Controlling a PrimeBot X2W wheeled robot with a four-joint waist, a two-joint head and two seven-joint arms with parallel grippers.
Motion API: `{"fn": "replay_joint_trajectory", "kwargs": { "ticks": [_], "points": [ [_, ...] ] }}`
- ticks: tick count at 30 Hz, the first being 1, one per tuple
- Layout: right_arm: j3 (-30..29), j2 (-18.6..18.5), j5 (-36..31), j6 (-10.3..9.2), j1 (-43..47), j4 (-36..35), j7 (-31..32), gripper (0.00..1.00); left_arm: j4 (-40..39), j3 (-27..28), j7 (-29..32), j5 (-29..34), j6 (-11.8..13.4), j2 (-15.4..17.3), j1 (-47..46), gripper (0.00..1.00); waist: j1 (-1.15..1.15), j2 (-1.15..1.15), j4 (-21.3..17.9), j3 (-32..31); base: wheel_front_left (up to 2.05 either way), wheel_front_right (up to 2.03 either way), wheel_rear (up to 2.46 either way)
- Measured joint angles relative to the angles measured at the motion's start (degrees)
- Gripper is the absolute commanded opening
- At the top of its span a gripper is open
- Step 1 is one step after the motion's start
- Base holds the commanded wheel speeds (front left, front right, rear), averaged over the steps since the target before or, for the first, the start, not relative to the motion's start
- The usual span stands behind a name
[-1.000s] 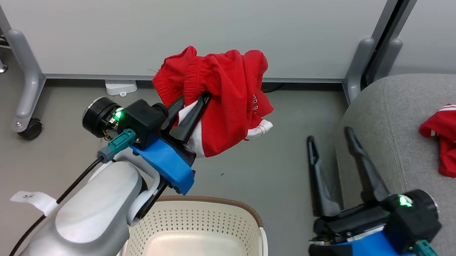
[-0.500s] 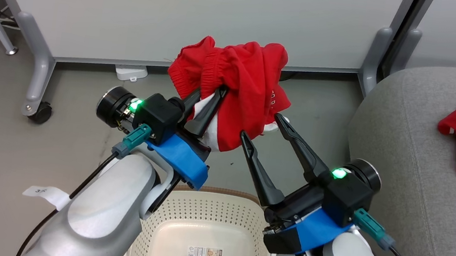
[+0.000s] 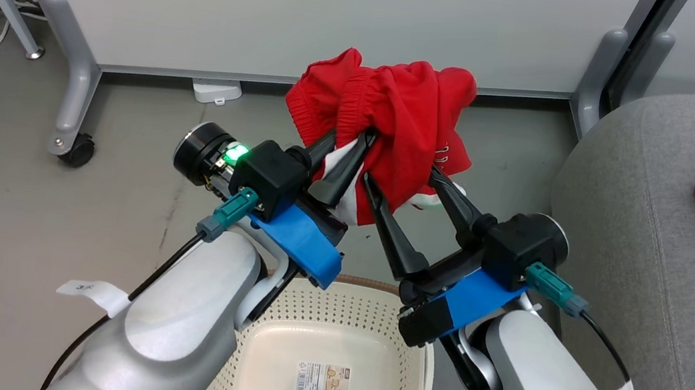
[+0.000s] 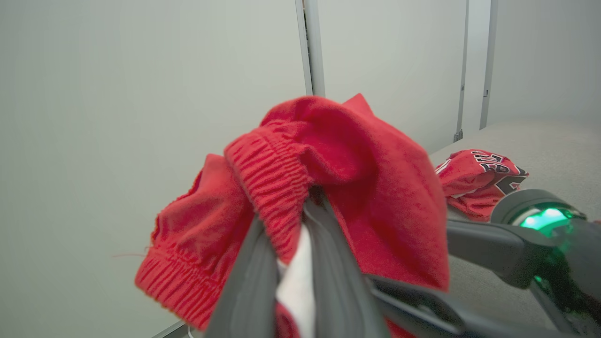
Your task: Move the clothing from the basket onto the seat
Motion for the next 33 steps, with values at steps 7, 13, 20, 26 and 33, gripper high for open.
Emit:
{"fn": "replay_joint_trajectory", "kwargs": {
  "ticks": [7,13,20,26,33],
  "points": [
    [0.9,0.0,2.4,0.0,-2.9,3.9,0.0,1.0,-0.2,-0.4,0.0,0.1,0.0,-0.5,-0.3,0.0,0.0,0.0,0.2,0.8,0.0,0.0,0.0],
    [2.0,0.0,5.0,0.0,-4.3,5.6,0.0,0.0,-0.2,-0.7,0.0,0.1,-0.1,-0.9,-0.6,0.0,0.0,0.0,0.3,1.1,0.0,0.0,0.0],
    [2.4,0.0,5.3,0.0,-4.7,5.8,0.0,0.0,-0.1,-0.7,0.0,0.1,-0.1,-0.9,-0.7,0.0,0.0,0.0,0.4,1.0,0.0,0.0,0.0],
    [2.4,0.0,5.3,0.0,-4.7,5.9,0.0,0.0,0.0,-0.7,0.0,0.1,-0.3,-0.9,-0.7,0.0,0.0,0.0,0.2,1.0,0.0,0.0,0.0],
    [2.3,0.0,5.3,0.0,-4.7,5.4,0.0,0.0,0.4,-0.1,0.0,0.7,-0.3,-1.0,-0.7,1.0,-0.01,0.0,0.2,0.9,0.0,0.0,0.0]
  ]
}}
